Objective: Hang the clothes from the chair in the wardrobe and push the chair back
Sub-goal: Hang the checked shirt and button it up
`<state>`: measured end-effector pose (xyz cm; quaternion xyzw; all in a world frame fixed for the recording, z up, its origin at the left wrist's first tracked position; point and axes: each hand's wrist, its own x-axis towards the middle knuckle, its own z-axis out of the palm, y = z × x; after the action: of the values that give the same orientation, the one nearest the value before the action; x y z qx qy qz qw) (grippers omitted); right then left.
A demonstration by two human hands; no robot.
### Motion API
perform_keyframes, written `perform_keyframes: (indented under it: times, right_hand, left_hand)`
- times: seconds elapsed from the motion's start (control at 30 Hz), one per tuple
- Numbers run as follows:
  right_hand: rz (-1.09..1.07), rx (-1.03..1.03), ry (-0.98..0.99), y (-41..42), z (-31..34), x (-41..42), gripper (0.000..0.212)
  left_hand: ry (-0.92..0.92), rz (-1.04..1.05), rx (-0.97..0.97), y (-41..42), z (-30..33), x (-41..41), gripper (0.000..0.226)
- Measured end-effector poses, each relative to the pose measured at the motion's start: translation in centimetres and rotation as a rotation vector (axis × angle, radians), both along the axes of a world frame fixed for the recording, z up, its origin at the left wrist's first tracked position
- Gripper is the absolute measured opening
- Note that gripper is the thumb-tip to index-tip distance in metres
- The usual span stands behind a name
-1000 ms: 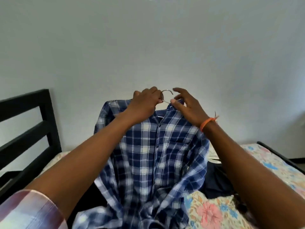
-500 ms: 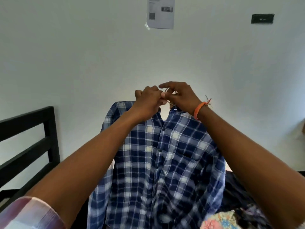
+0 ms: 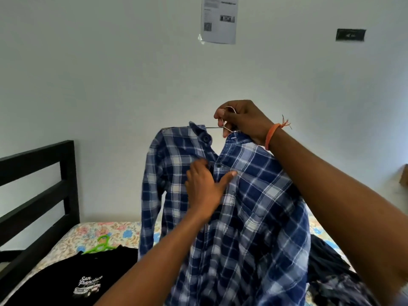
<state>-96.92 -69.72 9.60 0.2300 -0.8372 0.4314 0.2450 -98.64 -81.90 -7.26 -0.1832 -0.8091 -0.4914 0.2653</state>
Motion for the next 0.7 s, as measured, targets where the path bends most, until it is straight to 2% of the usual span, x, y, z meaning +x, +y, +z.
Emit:
perform_keyframes:
  times: [0.07,0.17,0.23,0.37,0.47,0.57,0.7]
  right_hand:
    - [0.062,-0.032,-0.032,0.2,0.4,0.4,0.022]
    - [0.047,-0.048,-0.066,0.7,1.1,0.4,0.019]
    - [0.009,-0.033,-0.097,1.3,1.4,0.2,0.017]
    - [-0.091,-0.052,-0.129,2.3,2.4,-0.3,0.016]
    - [-0.13,-0.041,-0.11,2.9,3.3,-0.4,0.015]
    - [-0.196,0.055,-0.043,2.8,3.3,-0.5,0.015]
    - [-0.207,0.264,0.124,1.8,3.5,-0.9,0.013]
  left_hand:
    - [0.08,0.027,-0.045,-0.2,1.0,-0.6,0.064]
    - [0.286,0.044,-0.147,-0.4,1.5,-0.3,0.028]
    - [0.361,0.021,-0.182,-0.7,1.1,-0.1,0.019]
    - [0.455,-0.002,-0.289,-1.3,-2.6,-0.1,0.018]
    - [0.473,-0.017,-0.277,-1.6,-6.2,0.3,0.022]
    - [0.465,0.01,-0.249,-1.7,-7.6,0.9,0.026]
    - [0.431,0.023,-0.346,-1.4,-7.6,1.3,0.032]
